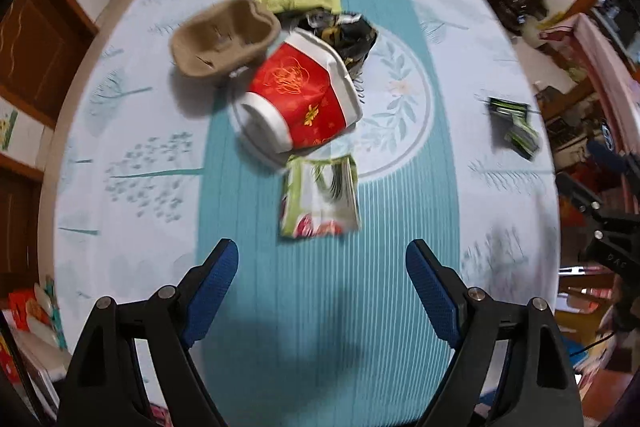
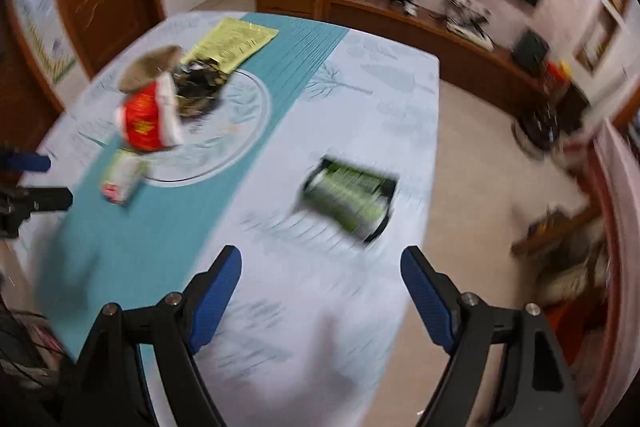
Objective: Collect trash
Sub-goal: 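Grasp the black-green packet with the right tool while the left tool grasps the green-white packet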
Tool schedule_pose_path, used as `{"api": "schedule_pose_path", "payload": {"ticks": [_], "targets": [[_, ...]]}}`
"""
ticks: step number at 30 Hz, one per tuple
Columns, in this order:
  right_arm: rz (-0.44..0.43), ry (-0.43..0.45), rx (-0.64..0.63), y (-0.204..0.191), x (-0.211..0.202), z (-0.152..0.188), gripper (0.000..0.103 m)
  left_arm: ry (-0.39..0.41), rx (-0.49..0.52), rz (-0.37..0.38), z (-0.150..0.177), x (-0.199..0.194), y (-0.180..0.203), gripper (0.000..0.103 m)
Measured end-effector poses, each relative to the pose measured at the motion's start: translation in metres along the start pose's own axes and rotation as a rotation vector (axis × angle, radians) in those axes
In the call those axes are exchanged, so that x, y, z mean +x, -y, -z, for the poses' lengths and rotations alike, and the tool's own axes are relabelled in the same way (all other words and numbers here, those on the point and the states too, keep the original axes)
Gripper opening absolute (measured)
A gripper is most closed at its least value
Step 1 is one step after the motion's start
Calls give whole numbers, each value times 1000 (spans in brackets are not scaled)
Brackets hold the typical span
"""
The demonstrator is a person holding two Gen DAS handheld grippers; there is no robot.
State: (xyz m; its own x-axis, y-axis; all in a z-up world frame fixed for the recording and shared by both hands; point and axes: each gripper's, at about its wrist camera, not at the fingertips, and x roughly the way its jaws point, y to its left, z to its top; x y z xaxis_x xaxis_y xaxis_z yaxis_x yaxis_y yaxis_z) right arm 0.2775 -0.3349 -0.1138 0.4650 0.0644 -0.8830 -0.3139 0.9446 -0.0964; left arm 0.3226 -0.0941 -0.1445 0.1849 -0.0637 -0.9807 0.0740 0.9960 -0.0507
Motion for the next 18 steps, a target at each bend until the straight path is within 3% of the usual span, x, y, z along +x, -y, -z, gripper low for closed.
{"api": "schedule_pose_path", "payload": {"ticks": [10, 18], "targets": [[-41, -25, -428, 15, 75, -35, 82, -115, -83, -52, -29, 56, 0, 84], [-169, -132, -442, 23, 110, -57, 82, -159, -148, -43, -30, 75, -10, 84]]}}
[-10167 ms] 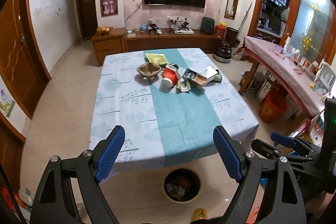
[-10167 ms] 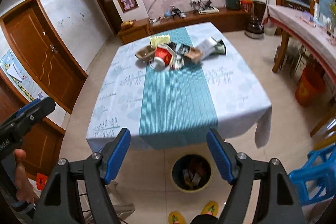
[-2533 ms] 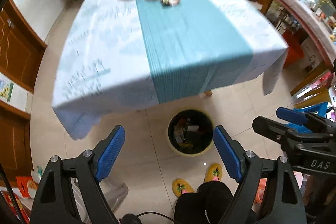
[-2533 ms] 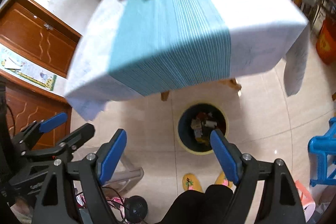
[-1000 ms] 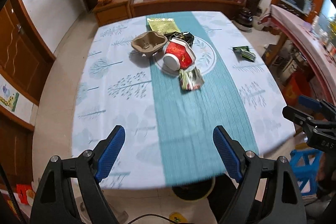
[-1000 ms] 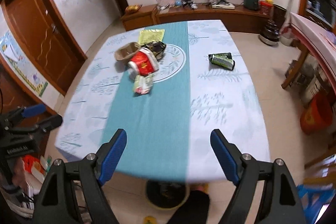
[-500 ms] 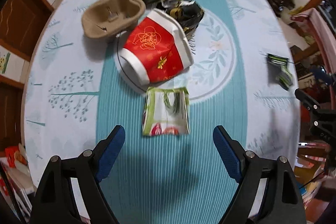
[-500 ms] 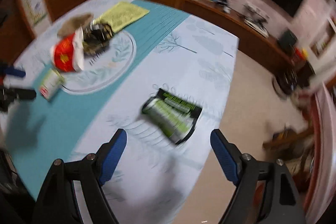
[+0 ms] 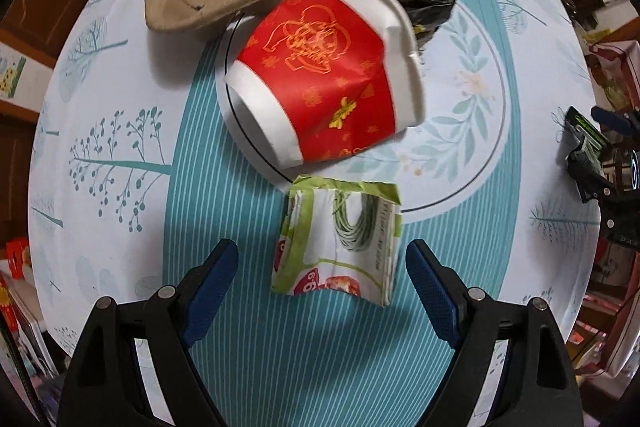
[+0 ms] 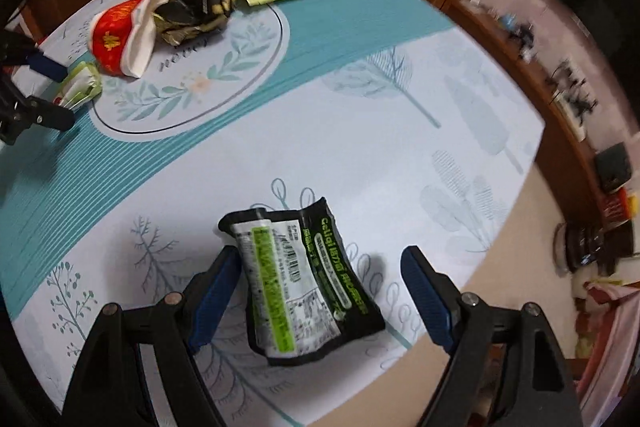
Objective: Collect trash
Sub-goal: 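Grasp the black-green packet with the right tool while the left tool grasps the green-white packet, then lift both held packets off the table toward the trash bin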
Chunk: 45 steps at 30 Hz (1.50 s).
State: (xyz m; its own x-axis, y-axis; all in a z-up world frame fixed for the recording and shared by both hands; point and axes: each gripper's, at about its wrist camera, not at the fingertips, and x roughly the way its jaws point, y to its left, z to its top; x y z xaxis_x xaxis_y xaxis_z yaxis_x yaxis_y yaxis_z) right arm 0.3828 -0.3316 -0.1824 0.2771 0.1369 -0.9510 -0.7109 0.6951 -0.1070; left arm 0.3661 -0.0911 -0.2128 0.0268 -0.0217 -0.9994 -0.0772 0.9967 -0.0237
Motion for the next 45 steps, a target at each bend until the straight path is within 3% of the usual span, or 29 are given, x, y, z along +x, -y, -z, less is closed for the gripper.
{"api": "schedule_pose_path", "payload": {"ticks": [1, 6, 9, 11, 14, 16, 17, 19, 23, 29, 39, 45], "targets": [[-15, -12, 11, 2, 3, -1, 80, -2, -5, -2, -2, 1, -2, 84], [-99, -1, 78, 6, 2, -1, 53, -14, -8, 0, -11, 7, -5, 83], [-98, 11, 88, -3, -2, 2, 34, -14, 7, -9, -12, 12, -3, 74], [-96, 10, 118, -8, -3, 4, 22, 5, 29, -14, -11, 12, 3, 59], [-140, 9, 213, -5, -6, 8, 15, 20, 57, -24, -9, 7, 11, 35], [-172, 15, 280, -4, -9, 13, 12, 39, 71, -29, -8, 2, 14, 26], [-192, 22, 329, -5, -11, 17, 11, 52, 82, -26, -6, -1, 15, 19], [-221, 28, 397, -8, -13, 24, 10, 58, 99, -21, -2, -5, 18, 15], [-269, 58, 535, -28, -29, 44, 10, 90, 153, -18, 13, -20, 19, 13], [-295, 129, 662, -90, -71, 65, 10, 139, 270, 31, 59, -53, 15, 13], [-221, 261, 842, -239, -147, 80, 10, 269, 544, 129, 192, -121, -46, 13], [-163, 264, 942, -326, -166, 90, 10, 297, 640, 155, 262, -137, -87, 13]]}}
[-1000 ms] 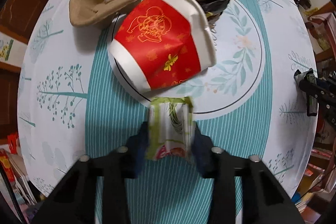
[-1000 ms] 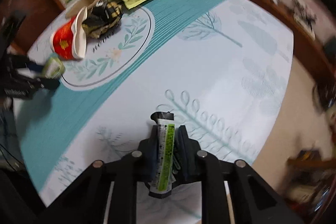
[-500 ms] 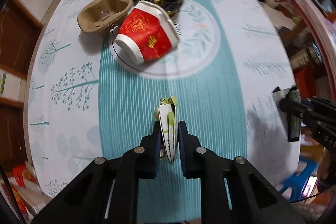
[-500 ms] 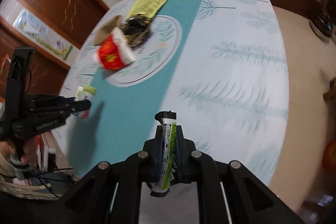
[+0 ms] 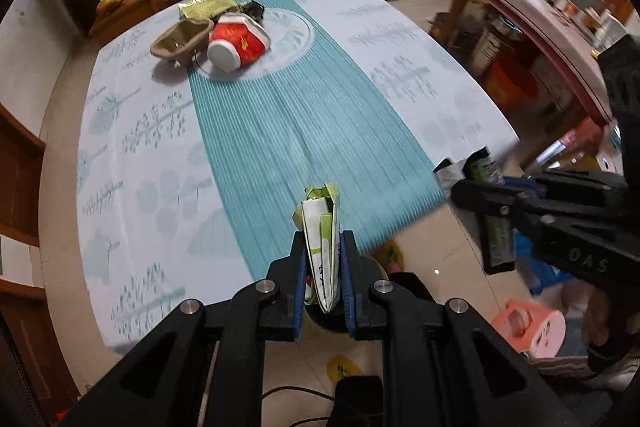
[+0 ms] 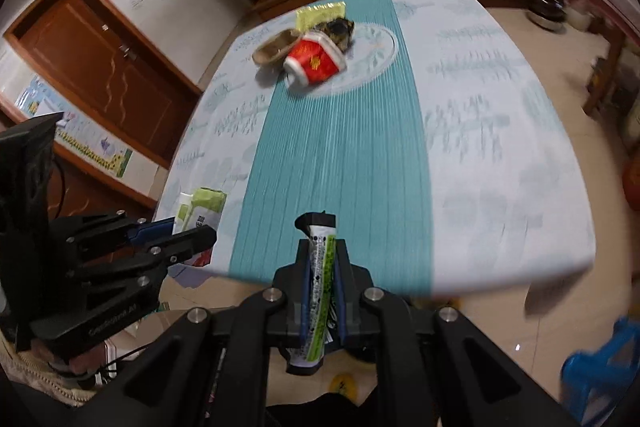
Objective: Collect trash
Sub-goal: 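Lift both held packets off the table toward the trash bin, then lower both packets over the black trash bin and open both tools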
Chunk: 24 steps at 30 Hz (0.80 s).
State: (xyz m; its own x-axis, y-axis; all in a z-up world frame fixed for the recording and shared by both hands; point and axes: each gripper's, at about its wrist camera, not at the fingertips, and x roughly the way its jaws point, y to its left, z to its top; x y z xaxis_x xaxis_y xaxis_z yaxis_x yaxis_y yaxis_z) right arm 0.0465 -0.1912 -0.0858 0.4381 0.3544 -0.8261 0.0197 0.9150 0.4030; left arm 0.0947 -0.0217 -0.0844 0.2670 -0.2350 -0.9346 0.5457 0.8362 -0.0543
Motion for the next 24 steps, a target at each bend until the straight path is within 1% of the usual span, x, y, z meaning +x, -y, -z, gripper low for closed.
{"api": "schedule_pose_path", "payload": {"ticks": [3, 8, 12, 14, 17, 19, 23, 24], "targets": [[18, -19, 31, -17, -3, 35, 10, -12, 16, 10, 28, -8, 2, 13], [52, -60, 49, -30, -8, 73, 10, -49, 12, 38, 62, -10, 8, 13], [66, -86, 60, -28, -5, 95, 10, -85, -10, 43, 78, 5, 16, 13], [66, -108, 84, -21, 2, 107, 10, -108, -28, 43, 86, 17, 21, 13], [72, -126, 145, -1, 21, 124, 10, -146, -54, 51, 102, 43, 27, 14], [71, -133, 188, 14, 37, 136, 10, -180, -74, 60, 115, 71, 30, 14], [81, -194, 262, 47, 92, 167, 10, -230, -127, 61, 135, 132, 30, 14], [83, -217, 282, 58, 112, 177, 10, -234, -140, 61, 140, 144, 30, 14]]}}
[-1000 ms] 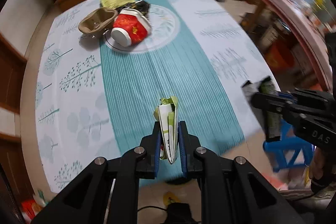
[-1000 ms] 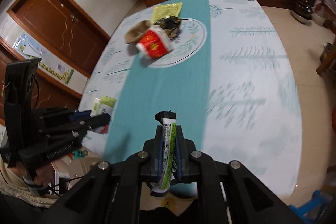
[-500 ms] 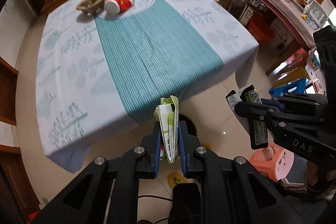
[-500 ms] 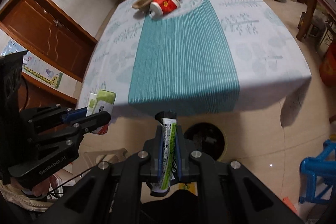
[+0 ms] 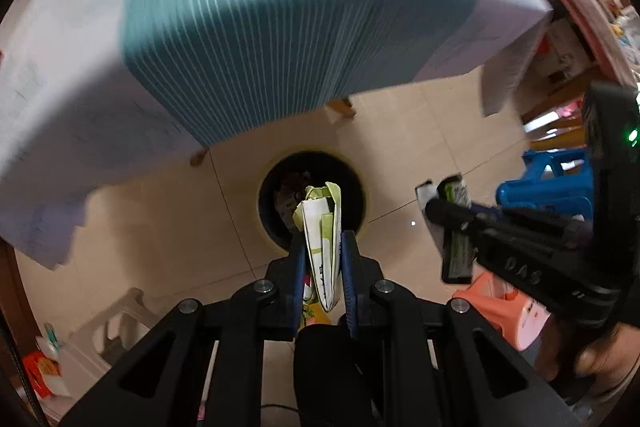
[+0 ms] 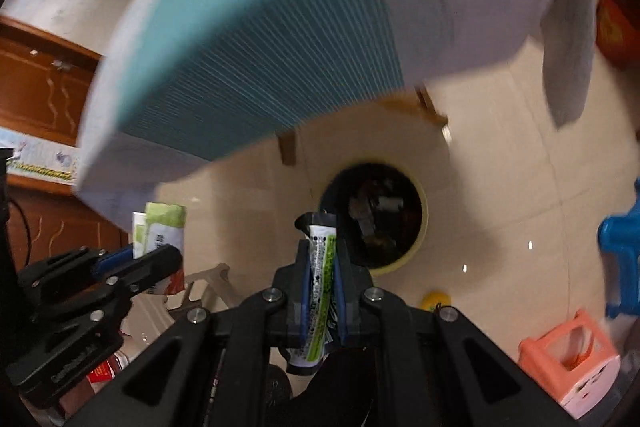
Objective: Collect trash
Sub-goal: 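Lower both packets over the black trash bin and open both tools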
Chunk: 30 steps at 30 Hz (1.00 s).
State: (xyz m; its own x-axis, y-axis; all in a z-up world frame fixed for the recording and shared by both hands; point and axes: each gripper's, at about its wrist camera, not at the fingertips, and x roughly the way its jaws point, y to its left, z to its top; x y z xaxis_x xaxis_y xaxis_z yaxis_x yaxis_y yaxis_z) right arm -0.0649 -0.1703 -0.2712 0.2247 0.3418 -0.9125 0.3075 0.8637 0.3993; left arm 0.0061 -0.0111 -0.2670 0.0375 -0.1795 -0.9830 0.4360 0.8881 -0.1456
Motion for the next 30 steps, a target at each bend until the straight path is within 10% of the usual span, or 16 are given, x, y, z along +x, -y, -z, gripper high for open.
{"api": "schedule_pose_path", "payload": {"ticks": [13, 22, 30], "targets": [[16, -88, 96, 65, 174, 0, 13, -17, -153, 14, 9, 158, -32, 30], [19, -142, 163, 83, 217, -9, 28, -43, -207, -8, 8, 187, -43, 63], [30, -143, 140, 76, 217, -13, 34, -44, -254, -28, 5, 181, -56, 64]]}}
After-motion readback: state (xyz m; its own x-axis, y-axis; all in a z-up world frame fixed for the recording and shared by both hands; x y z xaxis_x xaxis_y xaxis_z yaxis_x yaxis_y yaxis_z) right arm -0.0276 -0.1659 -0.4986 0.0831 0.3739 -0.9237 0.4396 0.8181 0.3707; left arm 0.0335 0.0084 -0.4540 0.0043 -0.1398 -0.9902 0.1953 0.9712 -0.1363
